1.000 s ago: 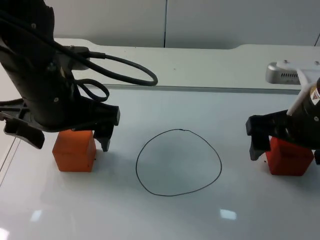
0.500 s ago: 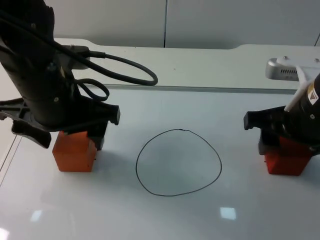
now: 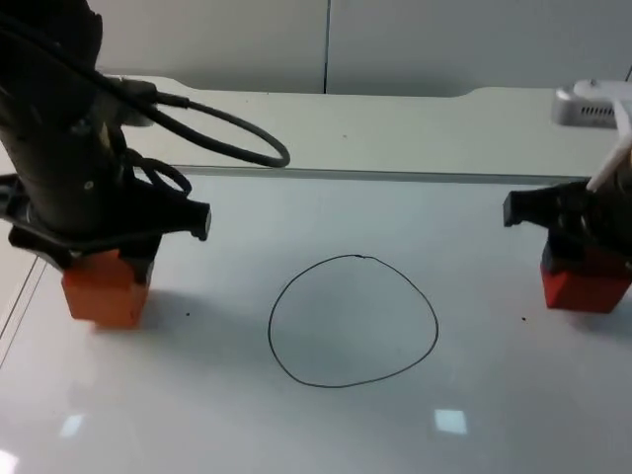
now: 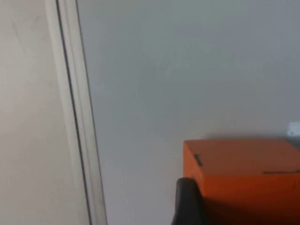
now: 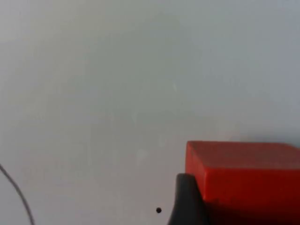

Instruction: Pick up one cube with the left hand and another cube with the right hand. First place the cube in the right hand at the target position, then stack the cube in the left hand on top.

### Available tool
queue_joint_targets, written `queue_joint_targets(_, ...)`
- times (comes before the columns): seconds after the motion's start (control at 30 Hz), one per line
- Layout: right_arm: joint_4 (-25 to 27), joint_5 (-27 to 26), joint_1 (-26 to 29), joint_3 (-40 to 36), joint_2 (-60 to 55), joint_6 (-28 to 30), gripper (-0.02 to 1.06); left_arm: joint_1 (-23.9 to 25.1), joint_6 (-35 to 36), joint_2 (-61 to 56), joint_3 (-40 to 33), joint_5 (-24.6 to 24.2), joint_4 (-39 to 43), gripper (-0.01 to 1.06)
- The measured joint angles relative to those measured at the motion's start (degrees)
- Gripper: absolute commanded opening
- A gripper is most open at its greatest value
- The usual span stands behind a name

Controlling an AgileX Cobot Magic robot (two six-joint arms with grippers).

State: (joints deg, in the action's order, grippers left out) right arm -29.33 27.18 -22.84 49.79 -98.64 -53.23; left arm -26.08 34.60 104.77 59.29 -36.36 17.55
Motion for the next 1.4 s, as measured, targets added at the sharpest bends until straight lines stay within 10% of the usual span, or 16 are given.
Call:
queue_joint_targets(0.77,-16.03,9.20,0.00,38.93,16.32,11.06,0.00,0.00,-0.23,-23.03,32.00,-4.94,25.24,0.00)
queue_joint_targets(0.87,-11.94,9.75,0.00,40.19,16.57,16.21,0.00,0.00,-2.61,-23.58,32.12,-5.30,23.03,0.00)
queue_joint_targets(1.13,30.06,8.67,0.34,40.56,16.33,56.68,0.00,0.00,-9.49,-23.47,32.12,-6.10,16.18,0.00)
queue_joint_targets(1.4,31.66,9.99,1.00,40.56,15.94,60.25,0.00,0.00,-10.59,-23.47,32.12,-9.08,16.10,0.00)
